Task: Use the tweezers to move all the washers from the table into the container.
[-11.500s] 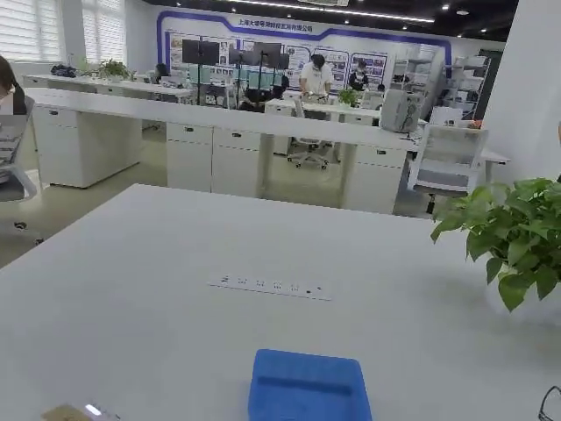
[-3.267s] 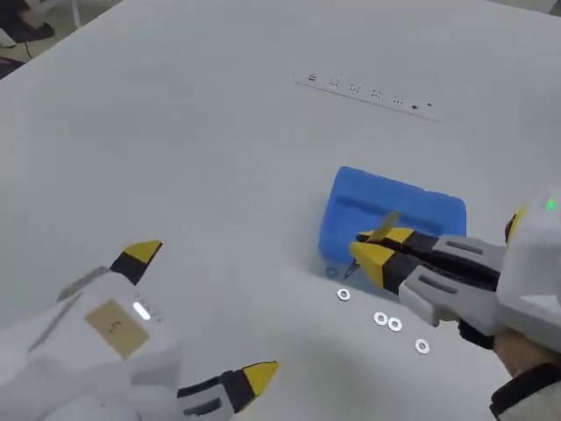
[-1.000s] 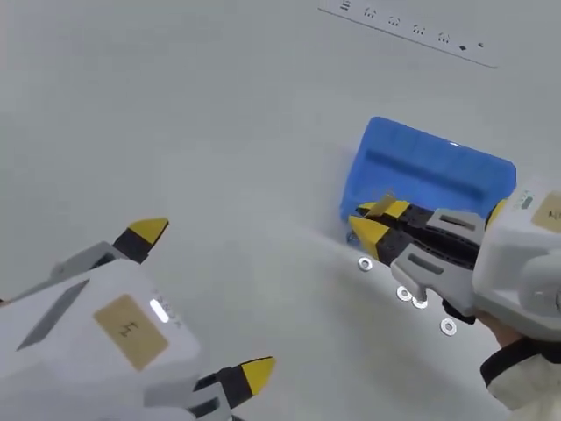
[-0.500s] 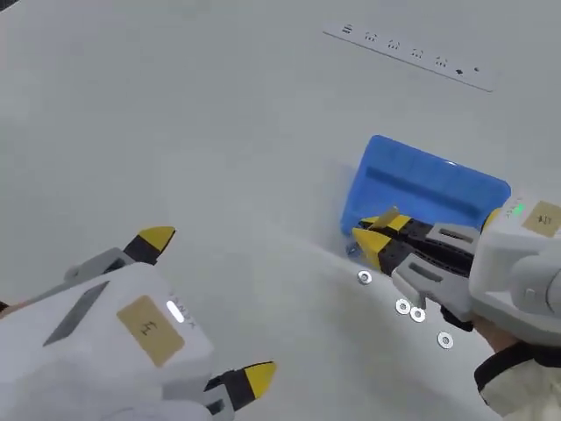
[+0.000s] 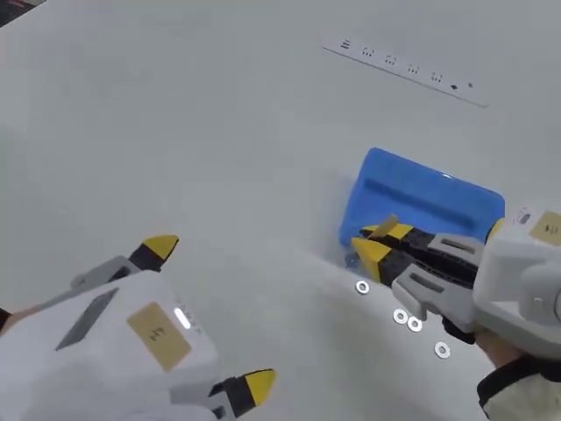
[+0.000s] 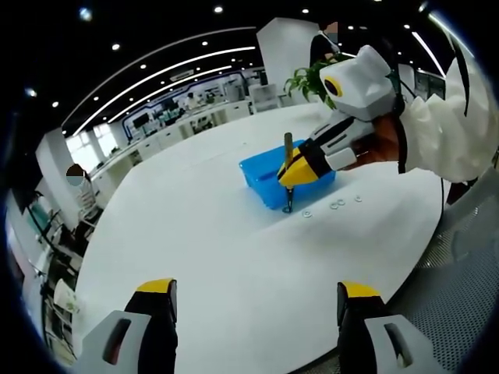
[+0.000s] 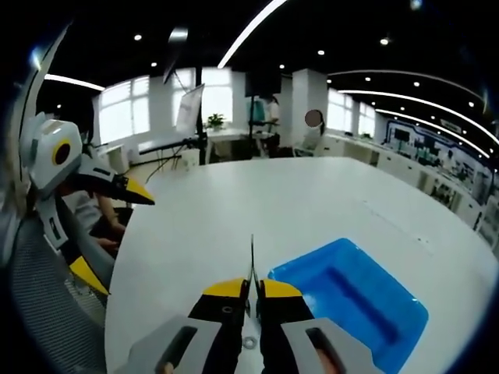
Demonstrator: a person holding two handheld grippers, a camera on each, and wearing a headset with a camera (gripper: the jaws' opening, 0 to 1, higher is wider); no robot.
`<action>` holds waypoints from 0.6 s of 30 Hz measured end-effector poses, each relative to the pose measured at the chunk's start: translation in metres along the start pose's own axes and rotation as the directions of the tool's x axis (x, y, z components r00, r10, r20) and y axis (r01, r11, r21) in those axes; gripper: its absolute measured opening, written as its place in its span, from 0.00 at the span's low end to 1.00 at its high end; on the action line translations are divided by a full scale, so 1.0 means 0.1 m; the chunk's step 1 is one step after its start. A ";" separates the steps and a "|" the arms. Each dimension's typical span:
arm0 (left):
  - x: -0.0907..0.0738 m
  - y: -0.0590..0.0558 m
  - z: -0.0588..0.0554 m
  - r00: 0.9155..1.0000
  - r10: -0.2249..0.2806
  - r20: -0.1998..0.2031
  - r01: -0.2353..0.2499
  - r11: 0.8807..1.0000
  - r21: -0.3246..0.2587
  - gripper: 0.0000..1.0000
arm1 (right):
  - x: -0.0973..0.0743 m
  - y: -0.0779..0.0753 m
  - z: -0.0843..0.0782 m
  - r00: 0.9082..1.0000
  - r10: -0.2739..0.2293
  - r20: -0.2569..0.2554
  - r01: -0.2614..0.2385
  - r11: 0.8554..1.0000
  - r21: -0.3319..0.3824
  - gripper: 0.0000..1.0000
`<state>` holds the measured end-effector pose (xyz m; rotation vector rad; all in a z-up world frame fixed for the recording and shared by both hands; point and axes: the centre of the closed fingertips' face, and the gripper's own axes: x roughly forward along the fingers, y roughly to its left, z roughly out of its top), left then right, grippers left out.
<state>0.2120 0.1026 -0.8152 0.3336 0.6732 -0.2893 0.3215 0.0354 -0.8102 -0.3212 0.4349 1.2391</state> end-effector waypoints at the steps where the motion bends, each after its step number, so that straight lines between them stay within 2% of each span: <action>1: 0.00 0.00 0.00 1.000 0.000 0.000 0.000 1.000 0.000 0.86 | 0.00 0.00 0.00 1.000 -0.004 0.002 0.004 1.000 -0.004 0.03; 18: 0.02 0.00 -0.02 1.000 0.002 -0.015 -0.002 1.000 0.001 0.85 | 0.08 -0.07 -0.08 1.000 -0.014 -0.008 0.014 1.000 -0.015 0.03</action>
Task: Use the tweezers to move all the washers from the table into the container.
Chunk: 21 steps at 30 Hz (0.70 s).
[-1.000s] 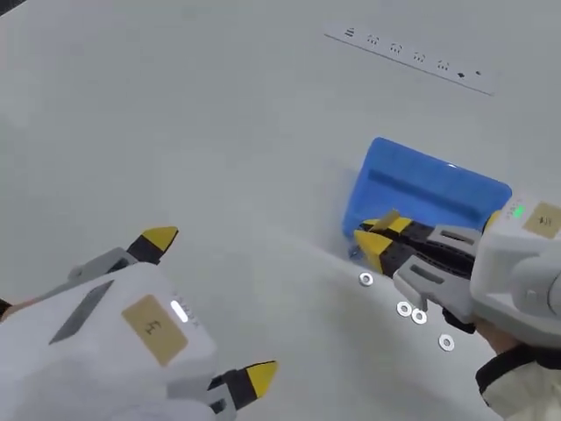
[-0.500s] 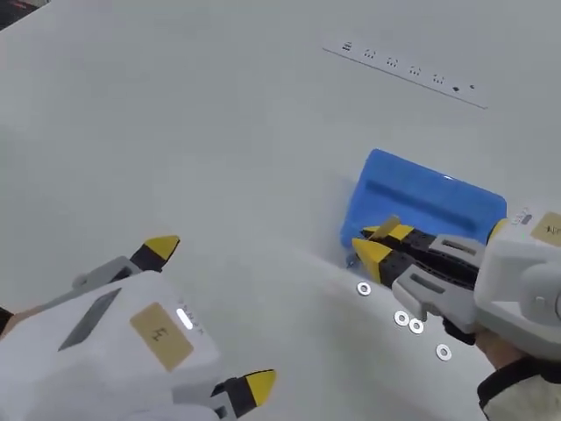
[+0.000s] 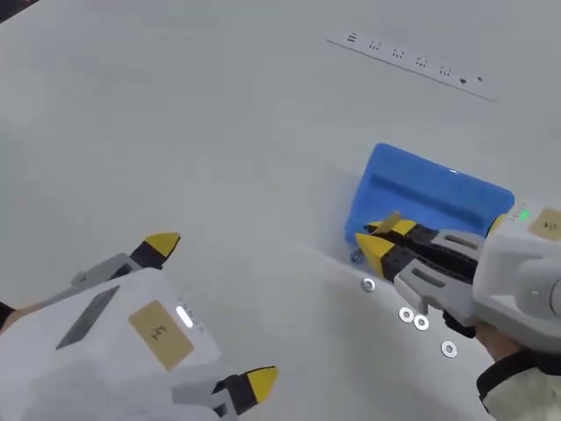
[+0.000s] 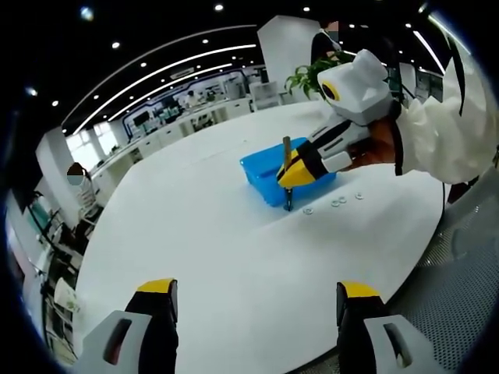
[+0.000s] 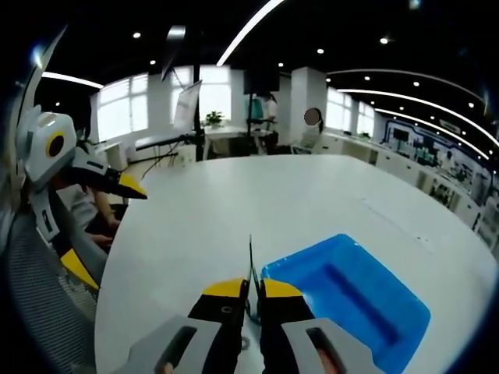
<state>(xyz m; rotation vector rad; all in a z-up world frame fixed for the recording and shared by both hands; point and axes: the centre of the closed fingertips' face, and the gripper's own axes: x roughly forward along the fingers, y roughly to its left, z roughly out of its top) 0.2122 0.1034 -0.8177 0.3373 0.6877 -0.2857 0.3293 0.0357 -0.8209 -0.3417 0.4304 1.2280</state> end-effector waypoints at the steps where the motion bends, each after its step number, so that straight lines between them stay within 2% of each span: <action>1: 0.00 0.00 0.00 1.000 -0.001 0.000 0.001 1.000 0.001 0.85 | 0.00 0.00 0.00 1.000 -0.001 0.000 0.001 1.000 0.000 0.03; 11: 0.00 0.00 -0.02 1.000 0.000 -0.010 0.000 1.000 0.003 0.85 | 0.00 -0.03 0.00 1.000 -0.009 0.009 0.009 1.000 0.015 0.03; 16: 0.00 -0.01 -0.02 1.000 -0.001 -0.013 0.001 1.000 0.006 0.85 | 0.01 0.01 0.00 1.000 -0.017 -0.015 0.016 0.999 -0.051 0.02; 21: 0.00 -0.01 -0.01 1.000 -0.001 -0.006 0.001 1.000 0.007 0.85 | 0.03 0.02 0.00 0.999 -0.028 -0.023 0.026 0.997 -0.072 0.01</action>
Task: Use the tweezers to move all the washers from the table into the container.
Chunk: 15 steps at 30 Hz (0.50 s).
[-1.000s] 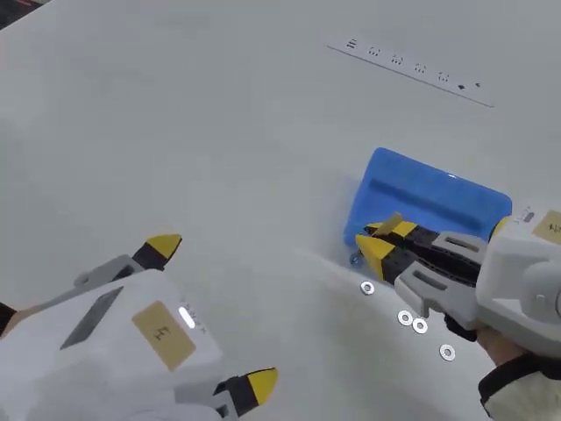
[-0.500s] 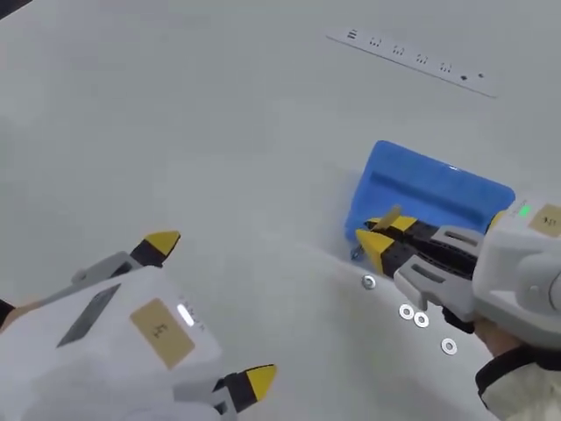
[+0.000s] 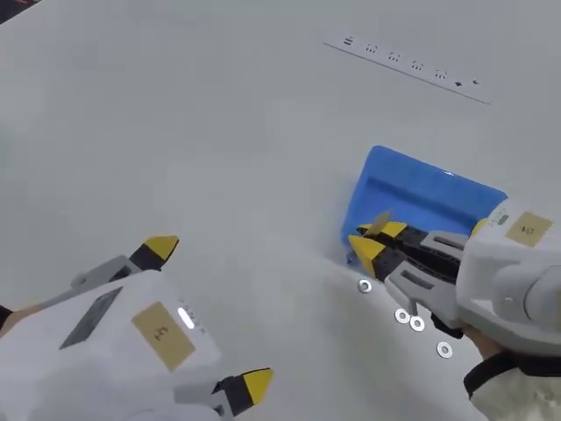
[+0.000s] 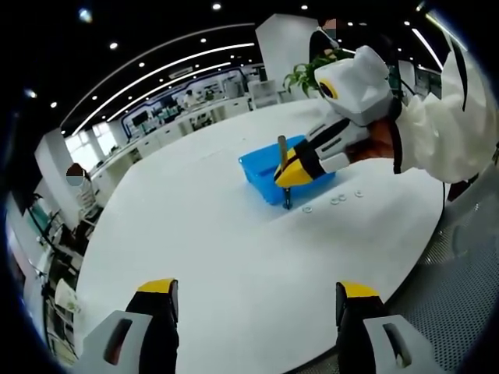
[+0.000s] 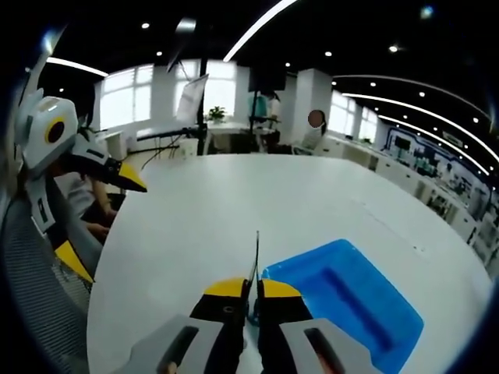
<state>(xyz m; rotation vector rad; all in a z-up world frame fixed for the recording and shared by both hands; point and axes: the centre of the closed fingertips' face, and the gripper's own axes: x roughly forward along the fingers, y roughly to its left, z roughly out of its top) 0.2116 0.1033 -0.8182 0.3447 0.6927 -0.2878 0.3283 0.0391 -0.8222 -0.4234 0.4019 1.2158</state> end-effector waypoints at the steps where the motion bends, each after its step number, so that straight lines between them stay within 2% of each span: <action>1: 0.00 0.00 0.00 1.000 0.001 0.001 -0.001 1.000 0.000 0.85 | 0.00 0.00 0.00 1.000 0.001 -0.001 -0.001 1.000 0.008 0.01; 6: -0.01 0.01 0.02 1.000 0.002 0.013 -0.002 1.000 -0.004 0.85 | 0.00 -0.02 0.00 1.000 -0.001 -0.019 0.002 0.997 0.082 0.00; 10: -0.02 0.00 0.04 1.000 -0.002 0.023 0.002 1.000 -0.006 0.85 | -0.04 0.02 0.00 1.000 0.010 -0.030 -0.007 0.996 0.090 0.00; 15: -0.03 -0.01 0.07 0.999 -0.008 0.041 0.008 1.000 -0.001 0.86 | -0.15 0.14 0.10 1.000 0.017 -0.017 -0.015 0.995 0.095 0.00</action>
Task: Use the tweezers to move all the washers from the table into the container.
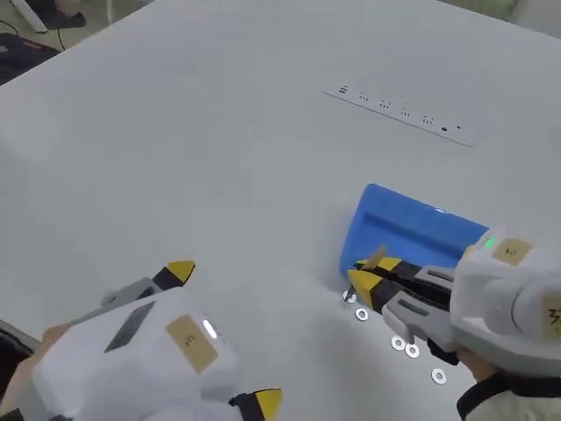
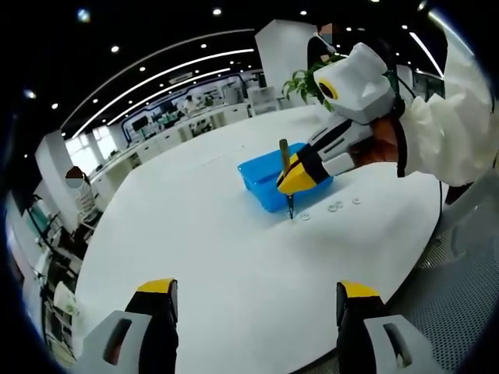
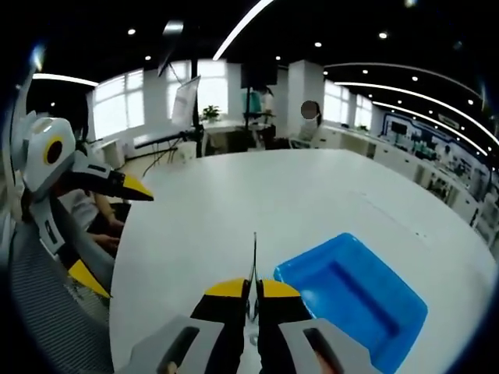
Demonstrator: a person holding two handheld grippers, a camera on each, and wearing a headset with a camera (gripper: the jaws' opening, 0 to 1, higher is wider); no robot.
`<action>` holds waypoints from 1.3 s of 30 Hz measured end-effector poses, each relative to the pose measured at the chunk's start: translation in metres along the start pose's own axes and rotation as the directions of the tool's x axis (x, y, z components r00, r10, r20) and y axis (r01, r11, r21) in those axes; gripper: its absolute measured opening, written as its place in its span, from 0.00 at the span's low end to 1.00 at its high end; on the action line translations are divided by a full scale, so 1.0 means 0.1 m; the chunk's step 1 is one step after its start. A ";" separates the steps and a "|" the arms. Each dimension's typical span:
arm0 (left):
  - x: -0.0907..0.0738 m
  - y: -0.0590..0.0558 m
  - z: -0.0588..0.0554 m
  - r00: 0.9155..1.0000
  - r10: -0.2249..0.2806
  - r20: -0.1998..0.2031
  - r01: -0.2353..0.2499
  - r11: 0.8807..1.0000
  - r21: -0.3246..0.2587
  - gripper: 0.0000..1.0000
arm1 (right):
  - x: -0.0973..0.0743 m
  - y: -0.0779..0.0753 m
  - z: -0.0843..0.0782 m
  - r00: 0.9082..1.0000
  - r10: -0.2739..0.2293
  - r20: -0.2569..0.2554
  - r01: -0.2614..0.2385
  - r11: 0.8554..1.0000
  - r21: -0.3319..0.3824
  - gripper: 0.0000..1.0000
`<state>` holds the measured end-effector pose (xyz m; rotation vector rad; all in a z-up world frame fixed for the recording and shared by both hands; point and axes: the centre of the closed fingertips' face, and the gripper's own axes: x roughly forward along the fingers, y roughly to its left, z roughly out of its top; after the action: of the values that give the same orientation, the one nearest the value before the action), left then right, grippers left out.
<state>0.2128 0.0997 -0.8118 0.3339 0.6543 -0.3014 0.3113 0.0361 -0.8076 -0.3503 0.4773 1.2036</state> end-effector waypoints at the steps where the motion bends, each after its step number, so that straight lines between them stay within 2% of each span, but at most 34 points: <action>1: 0.00 0.00 0.00 1.000 0.000 0.003 0.000 1.000 -0.002 0.86 | -0.02 0.02 0.02 1.000 -0.001 0.004 0.001 1.000 0.003 0.00; 6: 0.00 -0.02 0.00 1.000 -0.012 0.005 0.013 1.000 -0.019 0.87 | -0.15 0.13 0.10 1.000 -0.009 0.022 0.009 1.000 0.021 0.00; 13: -0.01 -0.05 0.03 0.999 -0.025 0.023 0.025 1.000 -0.006 0.86 | -0.30 0.25 0.18 0.999 -0.024 0.046 0.022 0.999 0.040 0.00; 28: -0.03 -0.07 0.09 0.997 -0.042 0.058 0.043 0.999 -0.016 0.87 | -0.47 0.43 0.39 0.995 -0.055 0.077 0.052 0.998 0.040 0.00; 35: -0.04 -0.11 0.09 0.996 -0.064 0.061 0.065 0.998 -0.004 0.87 | -0.53 0.52 0.41 0.999 -0.025 0.047 0.023 0.999 0.043 0.00; 39: -0.06 -0.12 0.12 0.993 -0.077 0.084 0.080 0.997 -0.024 0.87 | -0.58 0.53 0.44 0.999 -0.023 0.046 0.021 0.999 0.045 0.00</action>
<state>0.2105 0.0853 -0.8020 0.2681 0.5905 -0.3790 0.2522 0.0287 -0.7405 -0.2879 0.4581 1.1751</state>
